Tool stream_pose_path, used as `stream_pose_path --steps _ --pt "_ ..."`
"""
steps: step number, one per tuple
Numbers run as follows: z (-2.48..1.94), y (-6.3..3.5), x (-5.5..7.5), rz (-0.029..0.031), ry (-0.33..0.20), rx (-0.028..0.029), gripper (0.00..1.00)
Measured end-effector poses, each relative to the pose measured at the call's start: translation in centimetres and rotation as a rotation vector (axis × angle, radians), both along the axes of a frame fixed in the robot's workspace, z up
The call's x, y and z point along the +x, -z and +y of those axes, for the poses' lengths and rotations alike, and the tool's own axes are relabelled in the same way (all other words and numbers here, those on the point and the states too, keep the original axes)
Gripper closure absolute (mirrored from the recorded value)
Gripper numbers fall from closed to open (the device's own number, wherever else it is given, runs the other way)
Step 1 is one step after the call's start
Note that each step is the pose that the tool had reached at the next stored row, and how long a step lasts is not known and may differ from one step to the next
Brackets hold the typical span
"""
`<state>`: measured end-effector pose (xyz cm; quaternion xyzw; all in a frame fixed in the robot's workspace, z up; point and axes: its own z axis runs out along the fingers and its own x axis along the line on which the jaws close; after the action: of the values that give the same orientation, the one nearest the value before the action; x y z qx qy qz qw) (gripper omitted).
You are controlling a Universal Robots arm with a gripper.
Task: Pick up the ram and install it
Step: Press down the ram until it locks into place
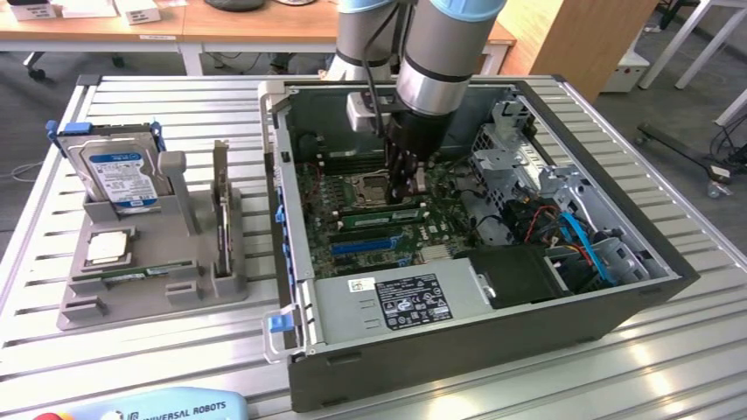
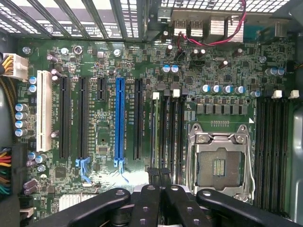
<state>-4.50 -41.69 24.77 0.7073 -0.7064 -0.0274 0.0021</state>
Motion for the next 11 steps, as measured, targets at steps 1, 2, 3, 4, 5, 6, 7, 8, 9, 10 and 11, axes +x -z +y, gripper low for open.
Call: stream_pose_path --steps 1,2,3,4,5,6,7,8,9,10,11 --pt "0.0 -0.05 0.0 -0.0001 0.0 0.0001 0.9" --pt "0.0 -0.11 0.0 -0.0001 0.0 0.0002 0.9" --pt "0.0 -0.16 0.0 -0.0001 0.0 0.0001 0.9" --pt "0.0 -0.21 0.0 -0.0001 0.0 0.0001 0.9" --pt "0.0 -0.24 0.0 -0.0001 0.0 0.0003 0.9" --pt "0.0 -0.24 0.0 -0.0001 0.0 0.0003 0.9" --pt "0.0 -0.24 0.0 -0.0001 0.0 0.0004 0.9" --pt "0.0 -0.25 0.0 0.0 0.0 0.0001 0.9" --pt "0.0 -0.25 0.0 -0.0001 0.0 0.0001 0.9" --pt "0.0 -0.25 0.0 -0.0001 0.0 0.0001 0.9" --pt "0.0 -0.25 0.0 -0.0001 0.0 0.0001 0.9"
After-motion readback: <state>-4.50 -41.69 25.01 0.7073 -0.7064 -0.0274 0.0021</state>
